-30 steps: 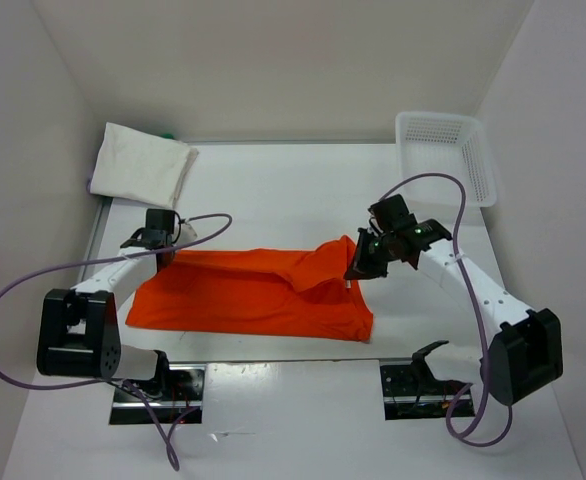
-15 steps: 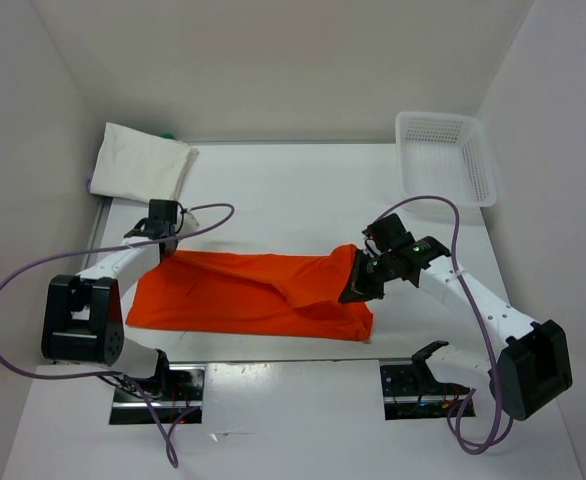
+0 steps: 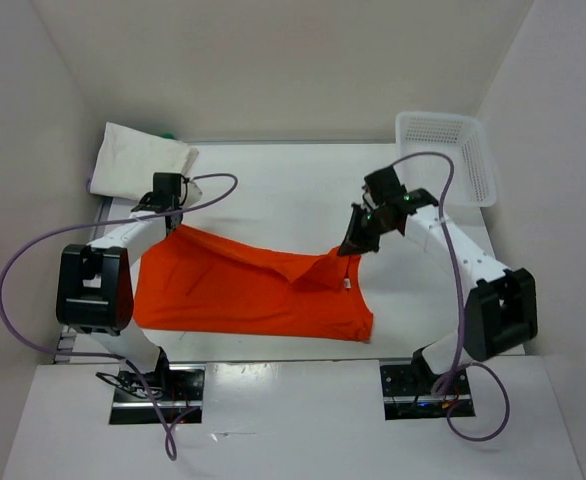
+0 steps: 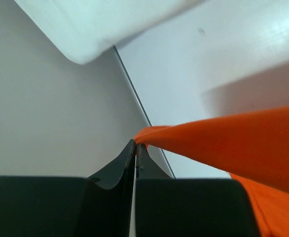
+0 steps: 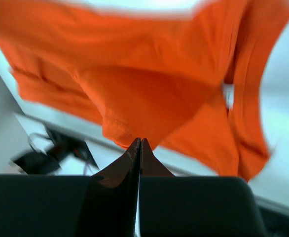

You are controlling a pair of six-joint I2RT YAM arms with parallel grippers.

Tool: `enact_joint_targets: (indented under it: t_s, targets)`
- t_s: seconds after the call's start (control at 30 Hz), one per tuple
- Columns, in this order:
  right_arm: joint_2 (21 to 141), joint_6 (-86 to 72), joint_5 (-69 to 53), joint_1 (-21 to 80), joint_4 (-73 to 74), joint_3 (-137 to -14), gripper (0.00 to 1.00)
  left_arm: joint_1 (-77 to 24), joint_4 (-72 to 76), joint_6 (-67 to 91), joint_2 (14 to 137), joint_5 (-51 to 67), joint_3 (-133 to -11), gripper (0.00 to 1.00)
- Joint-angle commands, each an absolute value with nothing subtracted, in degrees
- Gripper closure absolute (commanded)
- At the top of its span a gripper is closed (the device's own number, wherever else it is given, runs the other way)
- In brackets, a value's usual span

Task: Fold and stack the t-shirts
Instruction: Fold the other side of the tshirt into a rectangle

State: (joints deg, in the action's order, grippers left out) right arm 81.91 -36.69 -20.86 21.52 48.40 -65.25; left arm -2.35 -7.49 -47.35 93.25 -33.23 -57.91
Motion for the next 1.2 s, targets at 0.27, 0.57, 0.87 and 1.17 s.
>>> enact_joint_targets:
  t_s: [0.27,0.57,0.87,1.17]
  targets:
    - [87.5,-30.7,-20.0,16.8,48.1,-76.5,1.0,-2.4,-4.3,-45.1,94.2,-34.6,-58.9,1.0]
    - [74.0,-33.0,-24.5,18.6,50.8,-60.7,1.0,-2.4,-12.5,-50.6,84.8,-33.0,-47.9,1.0]
    - [68.3,-41.1,-29.7,25.5,44.1,-48.9,1.0,-1.1,-16.4,-51.6,83.4,-32.9,-41.0,1.0]
    - [73.5,-40.4,-27.3,27.2,42.7,-46.6,1.0,-1.7,-17.7,-50.4,85.2,-35.4,-39.4,0.65]
